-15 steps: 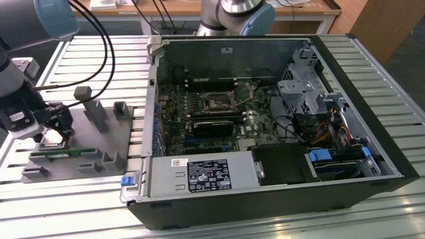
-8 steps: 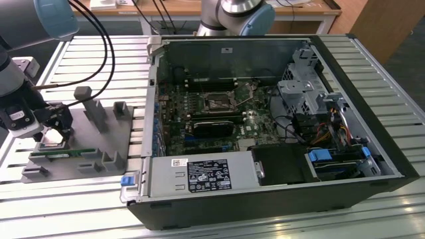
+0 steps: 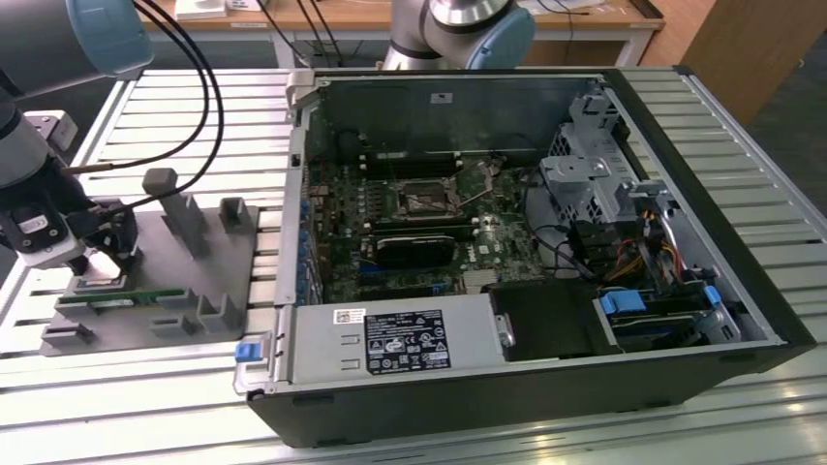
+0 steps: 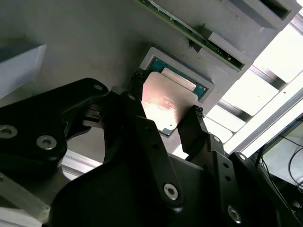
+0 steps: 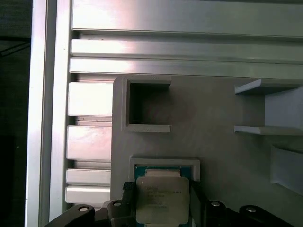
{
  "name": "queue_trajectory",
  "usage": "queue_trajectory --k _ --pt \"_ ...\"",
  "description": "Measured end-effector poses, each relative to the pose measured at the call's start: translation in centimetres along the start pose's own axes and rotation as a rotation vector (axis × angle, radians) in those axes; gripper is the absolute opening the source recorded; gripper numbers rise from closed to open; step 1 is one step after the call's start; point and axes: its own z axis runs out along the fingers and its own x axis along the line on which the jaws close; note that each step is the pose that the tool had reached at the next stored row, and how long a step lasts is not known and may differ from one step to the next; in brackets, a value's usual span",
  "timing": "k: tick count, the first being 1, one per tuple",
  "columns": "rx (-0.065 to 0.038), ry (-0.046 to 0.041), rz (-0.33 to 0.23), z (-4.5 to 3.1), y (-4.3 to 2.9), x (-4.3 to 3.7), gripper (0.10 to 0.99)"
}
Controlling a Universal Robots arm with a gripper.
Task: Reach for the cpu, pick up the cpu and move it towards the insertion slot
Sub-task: 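Pick up the cpu and move it towards the insertion slot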
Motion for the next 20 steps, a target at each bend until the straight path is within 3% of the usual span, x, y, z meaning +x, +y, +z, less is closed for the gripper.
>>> queue_trajectory --k 5,13,20 --pt "0.000 -0.0004 0.000 -0.07 0.01 -0.01 0.541" --pt "0.000 -0.0001 0.000 -1.00 0.03 -0.01 0.541" --pt "0.000 -0.0001 0.000 -1.17 0.04 0.07 0.541"
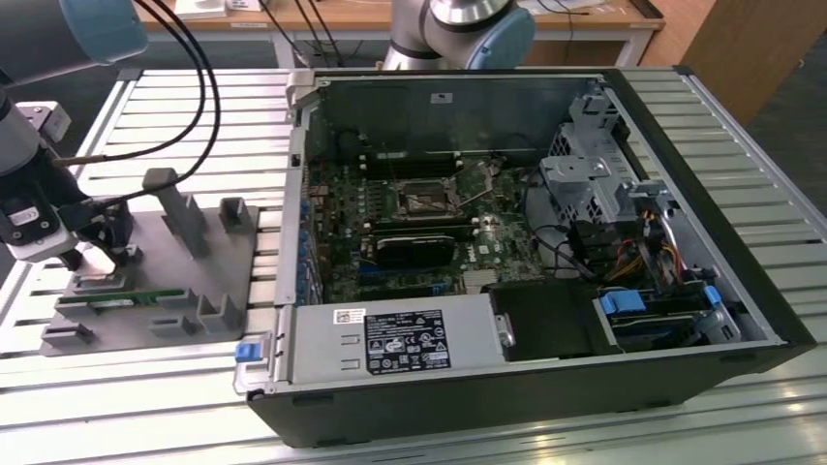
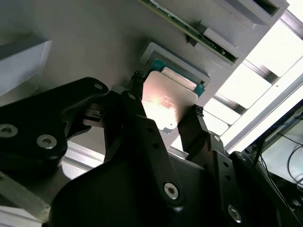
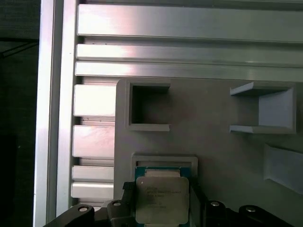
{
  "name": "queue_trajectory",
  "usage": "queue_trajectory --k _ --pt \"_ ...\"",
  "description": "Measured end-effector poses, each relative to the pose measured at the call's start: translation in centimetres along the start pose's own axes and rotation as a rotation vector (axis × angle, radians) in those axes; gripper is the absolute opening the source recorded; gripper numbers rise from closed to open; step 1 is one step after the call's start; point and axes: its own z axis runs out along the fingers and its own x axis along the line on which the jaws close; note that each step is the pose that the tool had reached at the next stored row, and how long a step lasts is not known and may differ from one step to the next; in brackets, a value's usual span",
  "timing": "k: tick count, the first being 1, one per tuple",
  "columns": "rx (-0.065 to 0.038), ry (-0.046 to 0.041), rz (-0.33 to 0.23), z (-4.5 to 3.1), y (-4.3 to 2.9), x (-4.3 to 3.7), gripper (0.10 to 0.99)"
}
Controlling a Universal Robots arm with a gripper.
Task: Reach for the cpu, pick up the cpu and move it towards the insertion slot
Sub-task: 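Pick up the cpu and move it towards the insertion slot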
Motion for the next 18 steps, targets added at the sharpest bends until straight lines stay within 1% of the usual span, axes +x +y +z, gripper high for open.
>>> queue_trajectory --k 6,18 --pt "0.000 -0.0001 0.000 -0.72 0.01 0.00 0.541" --pt "0.000 -0.0002 0.000 -1.55 0.03 0.00 0.541"
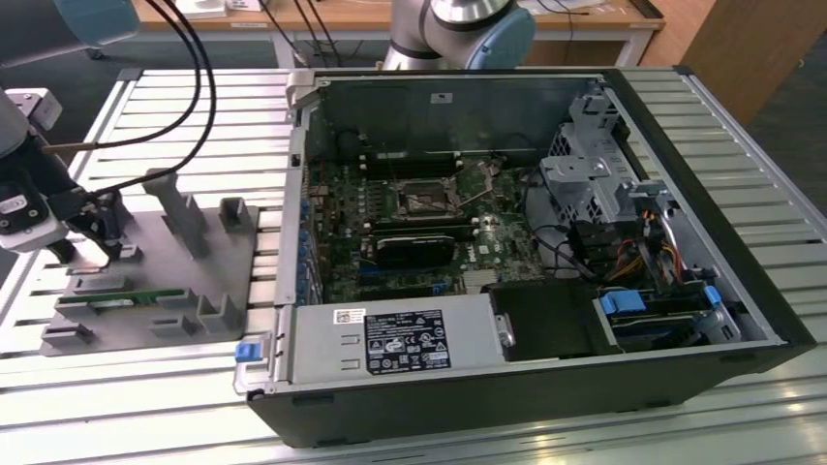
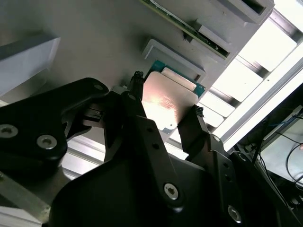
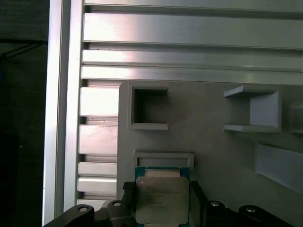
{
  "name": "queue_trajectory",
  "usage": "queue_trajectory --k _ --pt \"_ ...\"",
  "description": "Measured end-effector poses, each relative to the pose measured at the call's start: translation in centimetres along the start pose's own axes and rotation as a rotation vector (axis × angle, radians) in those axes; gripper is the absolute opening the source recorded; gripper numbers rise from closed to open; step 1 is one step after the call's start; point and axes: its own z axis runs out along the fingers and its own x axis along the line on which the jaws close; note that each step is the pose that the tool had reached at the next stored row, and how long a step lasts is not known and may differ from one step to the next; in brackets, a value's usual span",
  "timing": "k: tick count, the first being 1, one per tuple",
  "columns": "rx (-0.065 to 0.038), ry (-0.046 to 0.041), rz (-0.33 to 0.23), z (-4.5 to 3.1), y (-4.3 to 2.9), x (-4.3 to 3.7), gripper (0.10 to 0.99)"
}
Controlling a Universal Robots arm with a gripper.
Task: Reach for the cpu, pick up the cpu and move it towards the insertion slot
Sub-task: 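Pick up the cpu and move it towards the insertion slot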
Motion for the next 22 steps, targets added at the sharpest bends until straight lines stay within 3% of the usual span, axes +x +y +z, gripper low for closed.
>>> queue_trajectory --k 22 --pt "0.001 0.0000 0.000 -1.41 0.05 0.00 0.541"
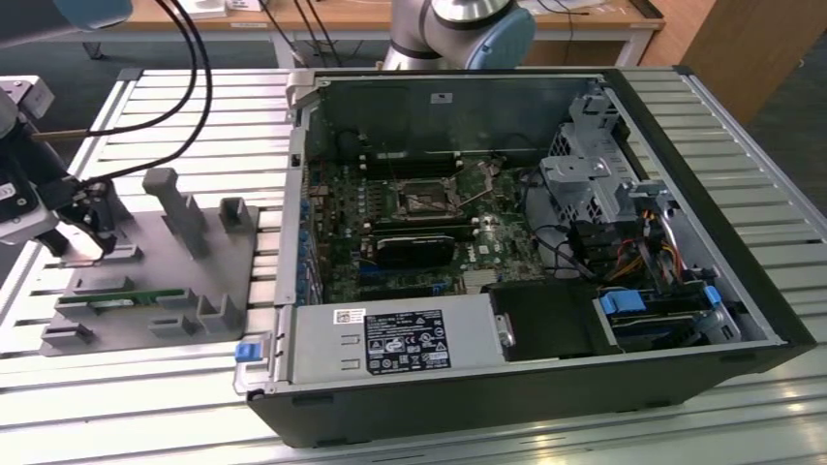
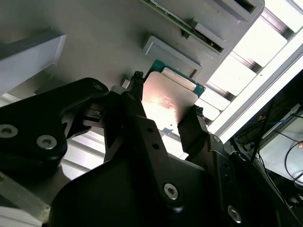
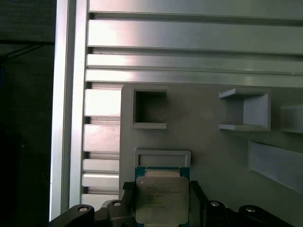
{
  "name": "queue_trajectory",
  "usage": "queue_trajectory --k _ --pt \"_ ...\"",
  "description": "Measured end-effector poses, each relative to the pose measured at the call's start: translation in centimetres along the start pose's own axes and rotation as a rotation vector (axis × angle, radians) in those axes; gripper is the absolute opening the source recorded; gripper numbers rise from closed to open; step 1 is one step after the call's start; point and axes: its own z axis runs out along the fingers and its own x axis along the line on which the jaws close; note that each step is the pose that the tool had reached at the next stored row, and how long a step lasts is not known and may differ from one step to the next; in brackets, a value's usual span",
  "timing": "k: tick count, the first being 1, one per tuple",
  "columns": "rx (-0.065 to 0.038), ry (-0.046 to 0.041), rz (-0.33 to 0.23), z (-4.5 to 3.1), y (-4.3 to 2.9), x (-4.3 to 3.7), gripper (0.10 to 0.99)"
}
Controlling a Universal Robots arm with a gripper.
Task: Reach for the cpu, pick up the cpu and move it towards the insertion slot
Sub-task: 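Pick up the cpu and move it towards the insertion slot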
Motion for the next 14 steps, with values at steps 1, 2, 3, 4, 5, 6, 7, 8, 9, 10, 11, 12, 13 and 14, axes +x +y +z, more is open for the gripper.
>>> queue_trajectory --k 1,2,3,4,5,6,7,8,9,10,11,12,13,14 --pt "0.000 0.0001 0.000 -0.04 0.00 0.00 0.541" --pt "0.000 0.0001 0.000 -0.08 0.00 0.00 0.541" --pt "0.000 0.0002 0.000 -0.12 0.00 0.00 0.541" --pt "0.000 0.0003 0.000 -0.19 0.00 0.00 0.541" --pt "0.000 0.0002 0.000 -0.25 0.01 0.00 0.541" --pt "0.000 0.0003 0.000 -0.34 0.01 0.00 0.541" --pt "0.000 0.0002 0.000 -0.42 0.02 0.00 0.541" --pt "0.000 0.0002 0.000 -0.51 0.02 0.00 0.541" --pt "0.000 0.0002 0.000 -0.60 0.03 0.00 0.541" --pt "0.000 0.0002 0.000 -0.70 0.03 0.00 0.541" --pt "0.001 0.0002 0.000 -0.82 0.03 0.00 0.541" --pt "0.001 0.0001 0.000 -0.93 0.04 0.00 0.541" --pt "0.001 0.0001 0.000 -1.04 0.05 0.00 0.541" --pt "0.001 0.0001 0.000 -1.16 0.05 0.00 0.541"
